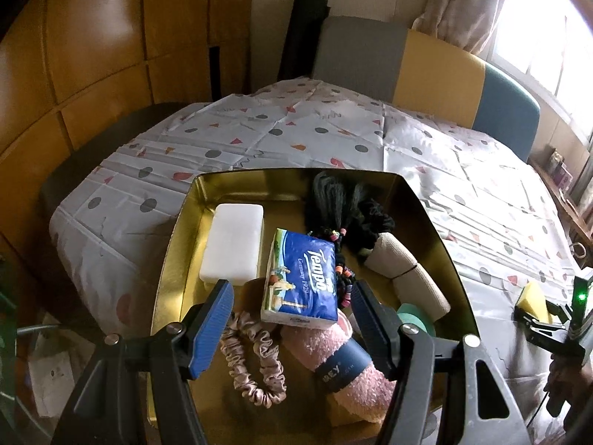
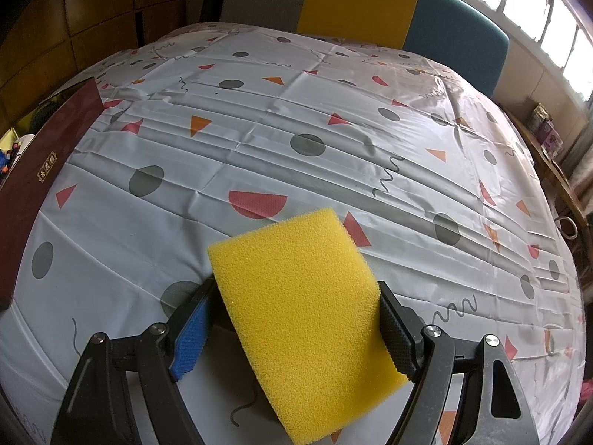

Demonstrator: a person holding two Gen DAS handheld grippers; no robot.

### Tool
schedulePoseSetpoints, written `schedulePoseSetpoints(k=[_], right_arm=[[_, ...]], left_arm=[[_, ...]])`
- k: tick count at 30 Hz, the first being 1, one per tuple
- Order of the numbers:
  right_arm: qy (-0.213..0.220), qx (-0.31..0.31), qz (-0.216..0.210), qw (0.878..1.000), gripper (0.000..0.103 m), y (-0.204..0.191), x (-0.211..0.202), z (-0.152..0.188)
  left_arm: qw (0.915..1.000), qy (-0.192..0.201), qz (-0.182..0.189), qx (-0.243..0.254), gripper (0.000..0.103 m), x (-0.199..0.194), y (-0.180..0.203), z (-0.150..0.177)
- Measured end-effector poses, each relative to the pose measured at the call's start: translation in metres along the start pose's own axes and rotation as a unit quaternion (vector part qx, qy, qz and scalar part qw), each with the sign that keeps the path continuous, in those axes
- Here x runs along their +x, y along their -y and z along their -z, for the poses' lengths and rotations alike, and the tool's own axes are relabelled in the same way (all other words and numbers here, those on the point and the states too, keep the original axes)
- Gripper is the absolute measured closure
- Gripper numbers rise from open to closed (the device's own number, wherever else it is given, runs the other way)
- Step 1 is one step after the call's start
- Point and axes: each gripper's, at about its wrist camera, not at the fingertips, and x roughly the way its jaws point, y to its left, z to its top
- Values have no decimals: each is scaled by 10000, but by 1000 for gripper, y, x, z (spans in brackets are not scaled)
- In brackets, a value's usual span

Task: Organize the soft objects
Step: 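Lower the tissue pack into the gold tray and open left tool while right holds sponge, then carry the yellow sponge into the gold tray and open the right tool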

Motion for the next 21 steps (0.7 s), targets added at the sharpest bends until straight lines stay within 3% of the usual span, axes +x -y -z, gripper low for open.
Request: schedulePoseSetpoints(k=[9, 21], right_arm=[[-240, 204, 110, 9994, 23, 1, 0, -4], [-248, 457, 252, 9983, 24, -12, -6, 4]], left_arm=[[9999, 136, 94, -4, 36, -17, -4, 2], [9996, 245, 124, -20, 36, -35, -19, 19]])
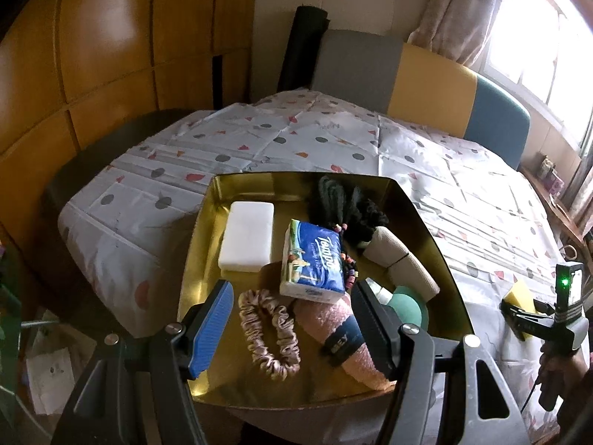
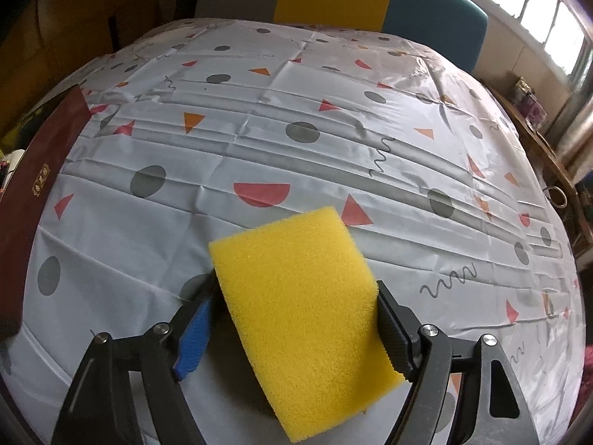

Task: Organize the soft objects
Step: 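Carry the yellow sponge into the gold tray and open the right tool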

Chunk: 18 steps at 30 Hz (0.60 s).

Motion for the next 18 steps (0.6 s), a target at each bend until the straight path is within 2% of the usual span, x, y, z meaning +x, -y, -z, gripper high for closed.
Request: schedulePoseSetpoints(k=[4, 11, 18], right_arm=[[19, 23, 135, 9999, 25, -4, -2, 1], [-19, 389, 356, 9986, 25, -7, -6, 3], [114, 548, 112, 9984, 26, -22, -25, -4]], left_arm=[[9999, 115, -24, -2, 36, -11, -7, 3], [9998, 83, -61, -149, 36, -16, -23, 9], [9995, 46, -86, -315, 36, -12, -36, 15]])
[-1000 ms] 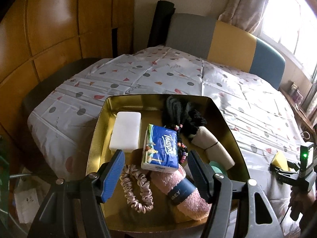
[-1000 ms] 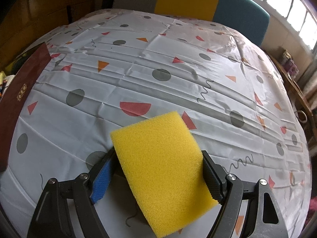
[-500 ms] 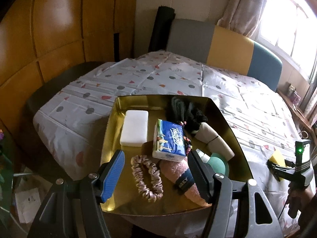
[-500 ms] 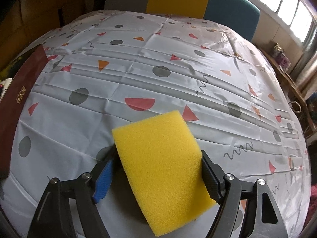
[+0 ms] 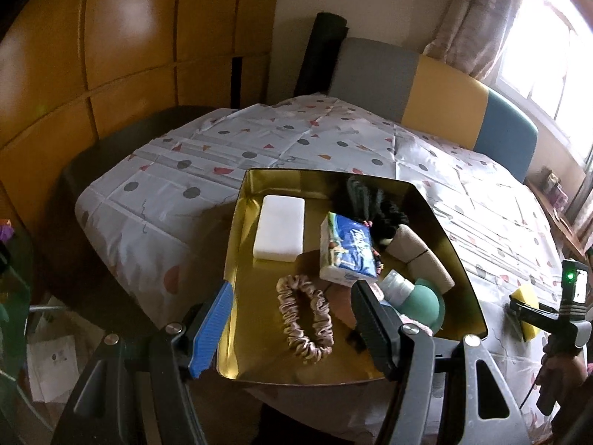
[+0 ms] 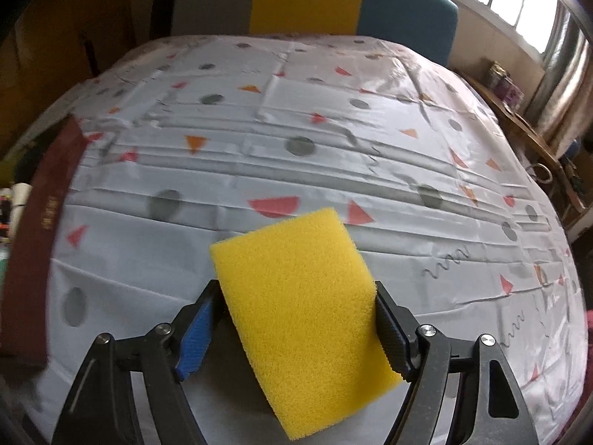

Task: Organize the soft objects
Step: 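Carry the yellow sponge into the gold tray and open the right tool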

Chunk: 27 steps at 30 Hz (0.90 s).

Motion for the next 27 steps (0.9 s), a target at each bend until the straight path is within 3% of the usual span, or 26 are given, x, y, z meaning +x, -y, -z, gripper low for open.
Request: schedulePoseSetpoints(k=[9, 14, 17, 20, 27], right_arm=[[485, -188, -1068, 9929, 26, -60, -53, -13], [871, -932, -1793, 9755, 25, -131, -96, -24], [872, -1338, -2039, 9659, 25, -171, -104, -26], [739, -1704, -2046, 9611, 25, -213, -94, -32], [212, -1765, -1708, 9691, 25, -259, -45, -50]], left_arm=[[9998, -95, -74, -130, 36, 7, -8, 2], [9998, -94, -91, -137, 36, 7, -8, 2], [9998, -82, -97, -123, 36, 7, -8, 2], [9999, -74, -114, -100, 36, 6, -8, 2], [9998, -101, -111, -104, 36, 9, -7, 1]])
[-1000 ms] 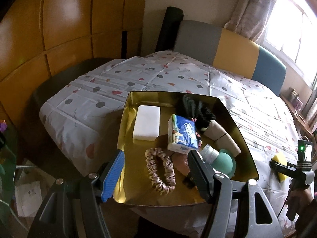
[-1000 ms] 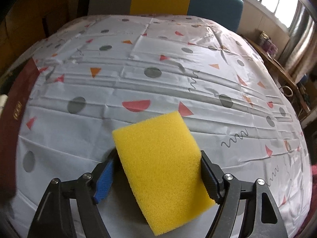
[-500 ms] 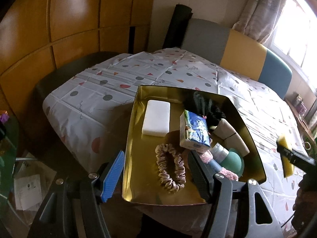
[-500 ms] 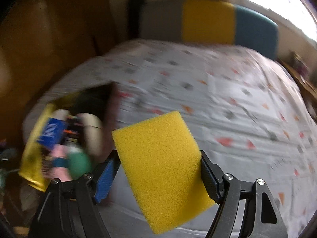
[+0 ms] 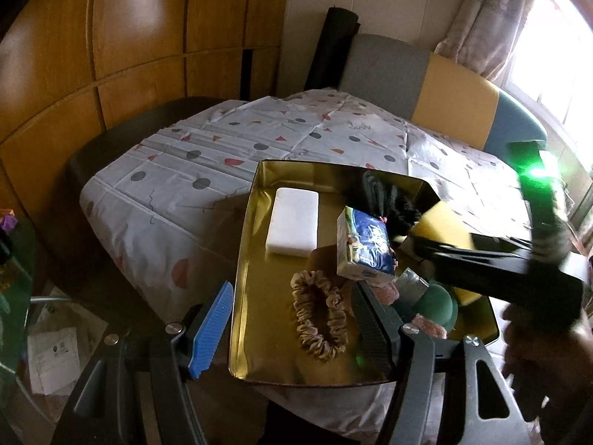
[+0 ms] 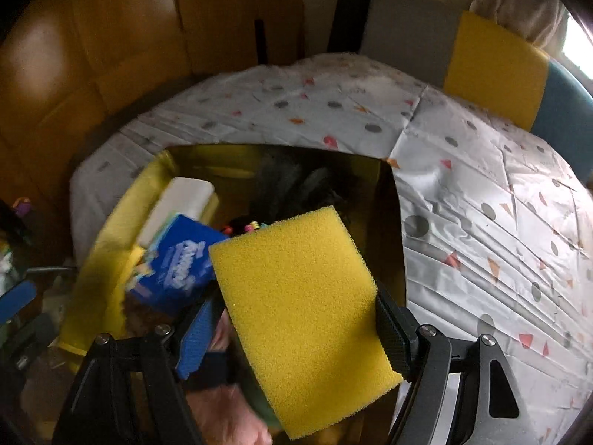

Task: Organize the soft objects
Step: 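Carry the yellow sponge into the gold tray and open the right tool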

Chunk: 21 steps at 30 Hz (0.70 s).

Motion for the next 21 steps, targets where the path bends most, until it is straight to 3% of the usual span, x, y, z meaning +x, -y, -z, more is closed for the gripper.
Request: schedulePoseSetpoints(k=[7, 11, 21], right_arm=[[5, -88, 338, 9994, 22, 0, 16, -9], [-81, -28, 213, 9997, 15, 0, 20, -5], [370, 309, 60, 9988, 6, 8, -10, 18]], left_arm=[[10000, -32, 39, 21, 36, 3, 2, 0], [10000, -57, 11, 23, 36, 4, 3, 0], [10000, -38, -45, 59, 36, 1, 6, 0]])
